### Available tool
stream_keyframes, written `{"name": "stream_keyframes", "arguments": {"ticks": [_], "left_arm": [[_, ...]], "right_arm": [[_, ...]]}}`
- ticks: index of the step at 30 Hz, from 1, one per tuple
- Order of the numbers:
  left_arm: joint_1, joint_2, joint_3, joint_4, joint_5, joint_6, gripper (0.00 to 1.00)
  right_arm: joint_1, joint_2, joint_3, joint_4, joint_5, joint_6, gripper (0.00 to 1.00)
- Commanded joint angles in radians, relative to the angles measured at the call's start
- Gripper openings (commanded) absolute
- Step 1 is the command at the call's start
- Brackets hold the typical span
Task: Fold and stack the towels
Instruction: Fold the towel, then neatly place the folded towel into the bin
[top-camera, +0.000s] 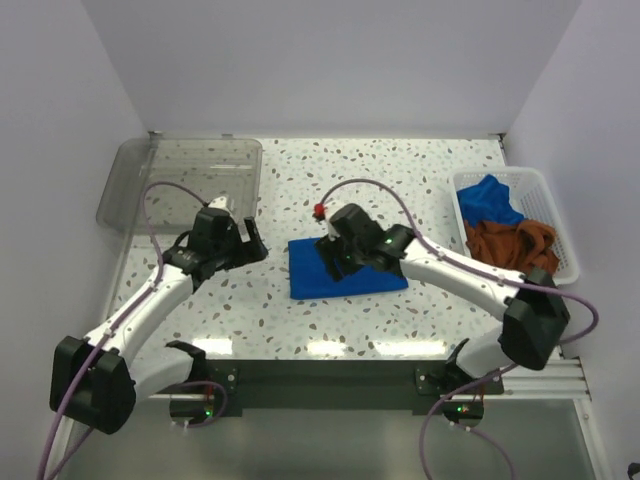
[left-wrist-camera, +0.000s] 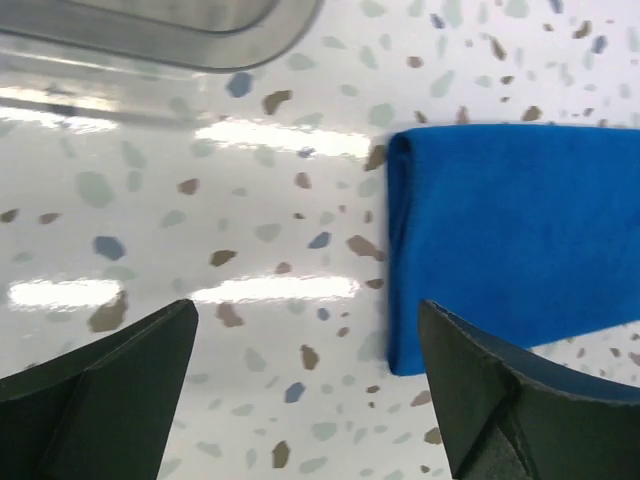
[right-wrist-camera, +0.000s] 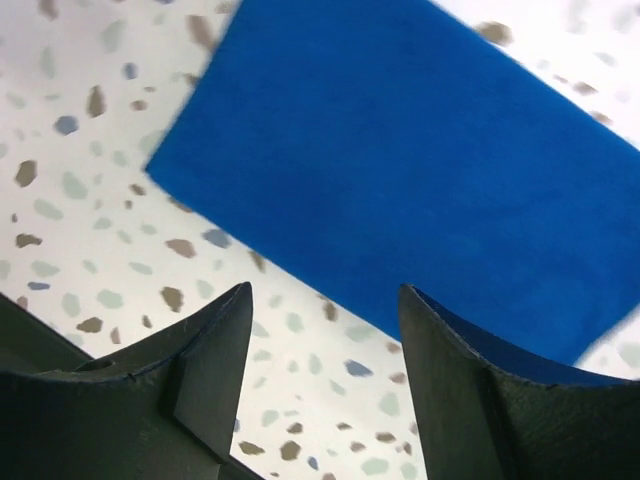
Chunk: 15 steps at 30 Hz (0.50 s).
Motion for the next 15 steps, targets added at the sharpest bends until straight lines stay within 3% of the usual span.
{"name": "stream_keyframes", "arguments": {"ticks": [1, 5, 15], "left_arm": [[0.069, -0.033, -0.020, -0.078, -0.024, 0.073, 1.00], [0.135, -0.043, -0.057, -0.086, 0.001, 0.088, 1.00], [0.175, -0.041, -0.096, -0.068, 0.001, 0.113, 1.00]], "right_arm": [[0.117, 0.141, 0.118, 0.012, 0.016, -0.045, 0.61], [0.220, 0.299, 0.248, -0.010, 0.073, -0.056, 0.60], [0.274, 0.553, 0.381, -0.026, 0.155, -0.056, 0.54]]}}
